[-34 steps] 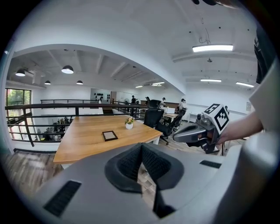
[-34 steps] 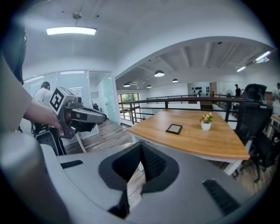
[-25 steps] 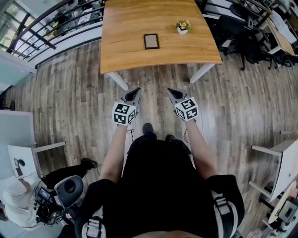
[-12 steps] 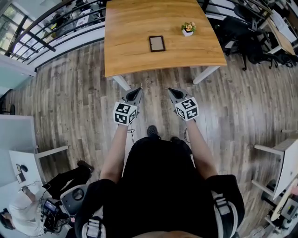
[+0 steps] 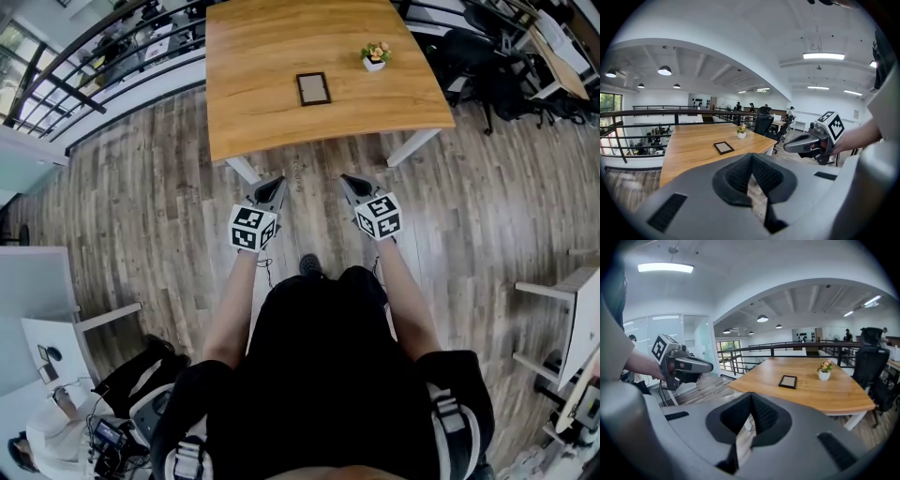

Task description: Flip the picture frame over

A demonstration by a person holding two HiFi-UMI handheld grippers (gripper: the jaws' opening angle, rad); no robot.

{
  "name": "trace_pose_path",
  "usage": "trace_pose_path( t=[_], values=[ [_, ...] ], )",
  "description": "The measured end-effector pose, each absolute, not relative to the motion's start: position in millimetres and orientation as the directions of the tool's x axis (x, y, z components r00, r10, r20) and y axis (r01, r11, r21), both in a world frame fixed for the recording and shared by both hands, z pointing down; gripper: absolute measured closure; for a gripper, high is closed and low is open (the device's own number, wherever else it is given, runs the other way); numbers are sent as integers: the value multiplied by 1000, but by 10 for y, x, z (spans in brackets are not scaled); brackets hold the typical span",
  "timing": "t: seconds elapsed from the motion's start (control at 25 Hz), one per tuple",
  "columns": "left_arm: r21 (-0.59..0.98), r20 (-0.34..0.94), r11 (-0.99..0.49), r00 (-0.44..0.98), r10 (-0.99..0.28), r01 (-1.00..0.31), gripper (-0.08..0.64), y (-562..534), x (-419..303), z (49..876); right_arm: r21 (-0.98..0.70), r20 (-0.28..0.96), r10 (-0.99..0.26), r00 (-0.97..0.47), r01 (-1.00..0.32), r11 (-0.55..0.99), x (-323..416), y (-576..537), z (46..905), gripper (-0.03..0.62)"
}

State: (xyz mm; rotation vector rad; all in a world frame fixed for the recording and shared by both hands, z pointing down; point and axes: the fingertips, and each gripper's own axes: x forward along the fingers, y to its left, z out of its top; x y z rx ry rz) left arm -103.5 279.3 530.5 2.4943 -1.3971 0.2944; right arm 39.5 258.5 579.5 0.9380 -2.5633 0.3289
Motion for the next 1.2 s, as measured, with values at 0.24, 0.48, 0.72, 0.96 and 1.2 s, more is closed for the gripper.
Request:
trace_pose_path(
  t=[0.24,0.48,0.72,0.96,1.2],
  values=[
    [125,303,-520,532,-791,-845,540,2766,-1036,5284,-82,439,-579,-687,-672,736,432,2537,5809,584],
    [133,303,-509,524,-796,-850,540,2661,-1068,5294,-78,442,-578,-685,-672,736,452,2462,5818,584],
    [128,283,-488,503,-816,-863,538,2470,-1009,5291,-69,391,-583,-712,-654,753,463,2319,5739,569],
    [120,267,-455,470,-842,-883,343,2269,-975,5262,-72,330,-630,-703,-684,726,585,2108,5618,286],
    [113,271,-447,460,-845,-887,308,2102,-924,5288,-78,328,-668,-668,-724,686,768,1864,5670,202]
  ],
)
